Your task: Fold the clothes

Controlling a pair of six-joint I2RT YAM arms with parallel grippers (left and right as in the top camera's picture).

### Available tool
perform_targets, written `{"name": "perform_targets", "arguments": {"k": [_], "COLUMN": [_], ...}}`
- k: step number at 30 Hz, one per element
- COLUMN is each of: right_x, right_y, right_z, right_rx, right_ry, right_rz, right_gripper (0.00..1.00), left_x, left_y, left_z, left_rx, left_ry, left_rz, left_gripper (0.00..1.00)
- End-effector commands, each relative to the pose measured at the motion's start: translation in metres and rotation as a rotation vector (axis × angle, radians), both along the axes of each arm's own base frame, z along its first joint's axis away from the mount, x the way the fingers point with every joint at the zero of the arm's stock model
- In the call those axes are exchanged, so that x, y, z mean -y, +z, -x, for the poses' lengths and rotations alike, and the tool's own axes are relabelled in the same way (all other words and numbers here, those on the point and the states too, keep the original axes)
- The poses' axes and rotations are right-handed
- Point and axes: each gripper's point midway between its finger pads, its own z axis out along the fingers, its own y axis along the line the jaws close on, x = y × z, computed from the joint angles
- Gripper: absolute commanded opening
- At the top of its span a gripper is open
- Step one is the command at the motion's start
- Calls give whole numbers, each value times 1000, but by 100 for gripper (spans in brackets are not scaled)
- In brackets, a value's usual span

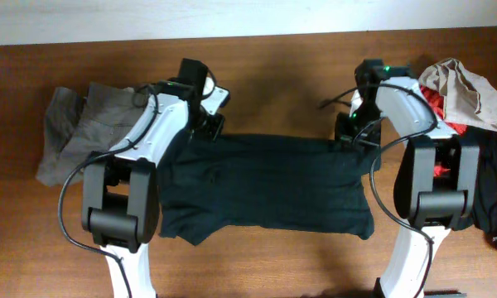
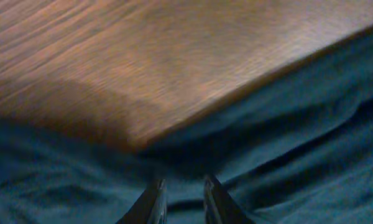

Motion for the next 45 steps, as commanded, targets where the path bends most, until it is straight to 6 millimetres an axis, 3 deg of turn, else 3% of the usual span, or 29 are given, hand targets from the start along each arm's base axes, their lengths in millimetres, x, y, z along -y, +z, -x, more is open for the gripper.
{"name": "perform_targets", "arguments": {"k": [1,7,14,20,26,29,31,33,34,35,37,41,44,45], "right_x": [1,5,6,41,44,40,28,21,18,16,13,12,11,11], "right_y": [-16,-44,-49,-48,-47,-44,-33,-21,-6,3,16,22,15,12], "right_z": [20,24,26,44,41,32,19,11,4,1,-2,3,12,15], "right_rx": [-46,-16,-8,-86,-77,-46,-6,17,36,44,46,21,-14,-27], "right_ry": [-23,-24,7,-35,-39,-13,32,51,55,58,54,31,5,3], "right_rz": [21,35,42,252,270,245,168,125,102,92,73,74,72,69], "right_gripper": [4,4,4,5,13,18,24,26,29,29,34,33,17,17], "left_x": [0,-1,-21,-57,-85,-81,-76,-72,-68,-66,-62,-41,-27,-25], "left_y": [-17,-42,-76,-73,-69,-57,-39,-19,4,15,35,51,46,43], "left_z": [5,1,-3,-30,-38,-43,-51,-56,-61,-62,-60,-41,-20,-13], "left_rx": [3,-18,-32,45,37,38,46,52,59,58,47,-32,-119,-145], "left_ry": [-74,-70,-32,152,234,224,217,211,206,204,200,157,128,120], "left_rz": [-35,-41,-159,-231,-208,-191,-189,-188,-185,-185,-176,-100,-60,-63], "left_gripper": [20,16,9,9,9,15,22,29,38,42,47,46,26,24]}}
